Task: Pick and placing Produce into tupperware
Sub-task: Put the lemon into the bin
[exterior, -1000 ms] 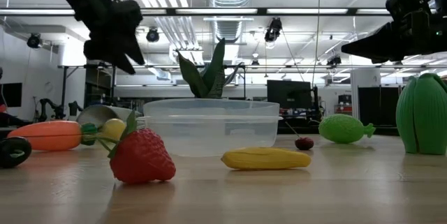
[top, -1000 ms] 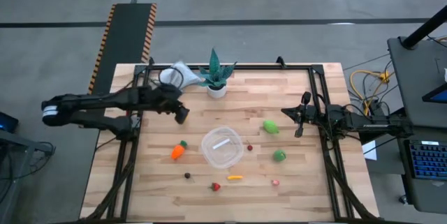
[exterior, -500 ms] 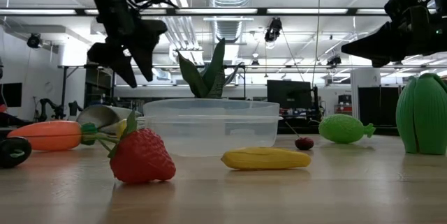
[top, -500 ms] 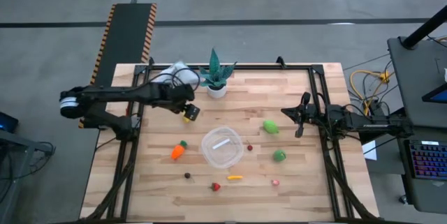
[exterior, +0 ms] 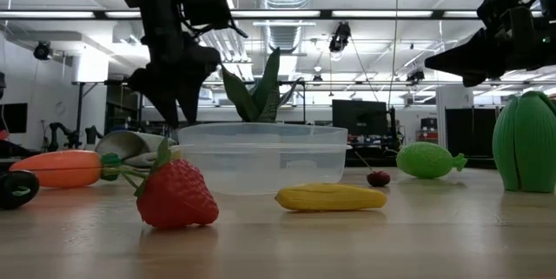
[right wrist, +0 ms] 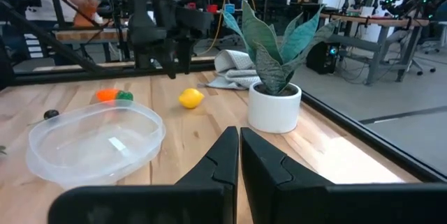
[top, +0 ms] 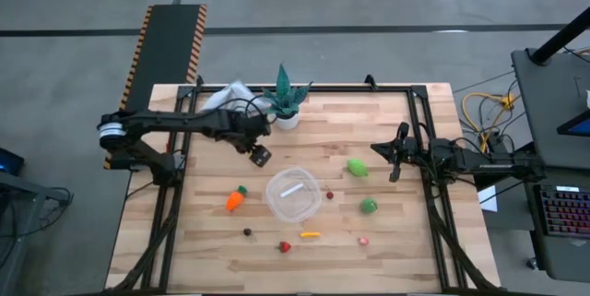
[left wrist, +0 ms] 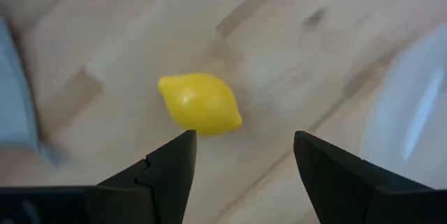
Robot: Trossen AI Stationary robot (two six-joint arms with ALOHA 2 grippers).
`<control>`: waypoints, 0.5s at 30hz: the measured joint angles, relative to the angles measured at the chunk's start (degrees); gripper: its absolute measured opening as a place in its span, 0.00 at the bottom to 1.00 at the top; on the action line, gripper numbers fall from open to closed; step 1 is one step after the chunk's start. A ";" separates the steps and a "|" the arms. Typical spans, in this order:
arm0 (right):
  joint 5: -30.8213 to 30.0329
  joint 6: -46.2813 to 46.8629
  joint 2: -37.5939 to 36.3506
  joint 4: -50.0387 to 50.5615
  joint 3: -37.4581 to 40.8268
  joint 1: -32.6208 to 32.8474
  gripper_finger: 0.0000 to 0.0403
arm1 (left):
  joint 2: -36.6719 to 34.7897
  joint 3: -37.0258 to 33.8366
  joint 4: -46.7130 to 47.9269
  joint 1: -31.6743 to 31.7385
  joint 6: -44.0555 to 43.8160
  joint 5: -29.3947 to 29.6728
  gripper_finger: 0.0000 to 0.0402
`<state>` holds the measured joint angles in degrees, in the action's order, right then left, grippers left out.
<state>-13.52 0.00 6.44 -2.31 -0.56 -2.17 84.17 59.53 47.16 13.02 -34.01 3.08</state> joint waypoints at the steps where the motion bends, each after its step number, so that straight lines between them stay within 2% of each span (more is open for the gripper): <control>1: 0.00 -0.03 0.06 0.02 0.00 0.02 0.02 | 0.13 0.61 -0.02 0.00 3.49 -0.06 0.56; 7: 0.04 -0.01 0.13 0.02 0.00 0.00 0.02 | -0.84 2.89 -0.38 -0.83 26.50 0.18 0.56; 15: 0.04 -0.01 0.13 0.04 0.00 0.00 0.02 | 0.20 2.33 -0.82 -2.14 54.65 0.71 0.56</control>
<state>-13.47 -0.01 6.57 -2.26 -0.56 -2.17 84.37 61.87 46.34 10.87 20.64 3.80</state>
